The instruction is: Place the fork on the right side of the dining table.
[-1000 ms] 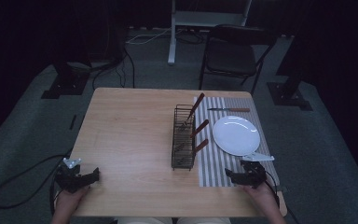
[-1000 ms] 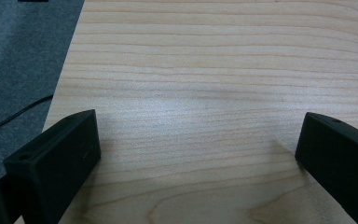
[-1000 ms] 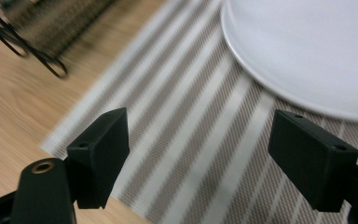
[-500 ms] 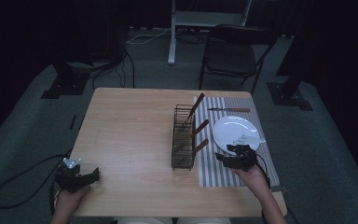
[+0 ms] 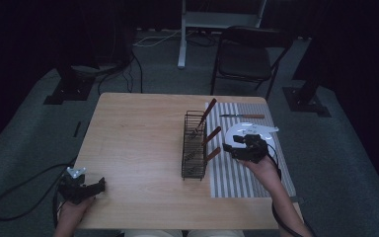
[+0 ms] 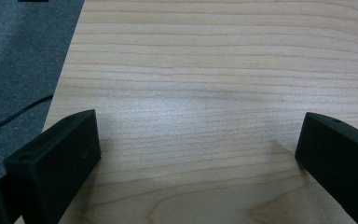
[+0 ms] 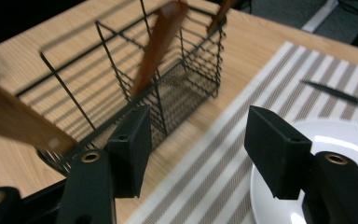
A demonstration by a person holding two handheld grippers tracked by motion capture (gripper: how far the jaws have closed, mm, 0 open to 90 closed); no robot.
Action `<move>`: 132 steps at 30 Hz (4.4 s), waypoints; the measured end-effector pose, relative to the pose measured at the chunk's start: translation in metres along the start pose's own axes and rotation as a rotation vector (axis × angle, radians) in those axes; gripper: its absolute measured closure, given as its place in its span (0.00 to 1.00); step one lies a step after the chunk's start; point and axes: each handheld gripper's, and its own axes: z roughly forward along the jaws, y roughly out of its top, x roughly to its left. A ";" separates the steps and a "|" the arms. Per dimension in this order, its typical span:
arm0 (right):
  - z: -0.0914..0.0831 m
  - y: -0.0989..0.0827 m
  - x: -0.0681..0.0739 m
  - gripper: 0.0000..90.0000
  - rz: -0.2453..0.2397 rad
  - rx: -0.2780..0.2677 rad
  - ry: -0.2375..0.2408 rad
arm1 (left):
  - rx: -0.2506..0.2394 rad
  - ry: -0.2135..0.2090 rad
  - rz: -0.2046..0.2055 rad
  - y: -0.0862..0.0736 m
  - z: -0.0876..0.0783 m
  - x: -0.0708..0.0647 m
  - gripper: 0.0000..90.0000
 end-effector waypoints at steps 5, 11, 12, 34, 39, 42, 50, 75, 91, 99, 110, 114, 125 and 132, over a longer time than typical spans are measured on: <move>0.000 0.017 0.002 0.49 -0.019 -0.018 0.038 | 0.000 0.000 -0.003 0.000 0.000 0.000 0.00; 0.007 0.029 0.008 0.52 -0.051 -0.010 0.071 | 0.000 0.000 0.000 0.000 0.000 0.000 0.00; 0.007 0.029 0.008 0.52 -0.051 -0.010 0.071 | 0.000 0.000 0.000 0.000 0.000 0.000 0.00; 0.053 0.031 0.013 0.78 -0.078 0.069 0.168 | 0.000 -0.001 -0.001 0.000 0.000 0.000 0.00; 0.050 0.034 0.012 0.82 -0.089 0.077 0.233 | 0.000 0.000 -0.001 0.000 0.000 0.000 0.00; 0.049 0.035 0.013 0.83 -0.095 0.078 0.256 | 0.000 0.000 -0.001 0.000 0.000 0.000 0.00; 0.043 0.043 0.018 0.90 -0.115 0.082 0.255 | 0.000 0.000 -0.001 0.000 0.000 0.000 0.00; -0.037 0.071 0.030 0.90 -0.182 -0.044 0.193 | 0.001 -0.001 0.000 0.000 0.000 0.000 0.00; -0.080 0.044 0.009 0.90 -0.106 -0.097 0.074 | 0.001 0.000 0.001 0.000 0.000 0.000 0.00; -0.077 0.012 0.000 0.90 -0.067 -0.067 0.038 | 0.000 0.000 0.000 0.000 0.000 0.000 0.00; -0.067 -0.033 -0.002 0.90 0.024 -0.031 -0.007 | 0.000 0.000 -0.001 0.000 0.000 0.000 0.00; -0.063 -0.046 0.000 0.90 0.043 -0.011 -0.028 | 0.000 0.000 -0.001 0.000 0.000 0.000 0.00; -0.068 -0.082 0.002 0.90 0.122 -0.007 -0.063 | 0.000 0.000 -0.001 0.000 0.000 0.000 0.00; -0.076 -0.089 0.000 0.90 0.157 -0.026 -0.068 | 0.000 -0.001 -0.001 0.000 0.000 0.000 0.00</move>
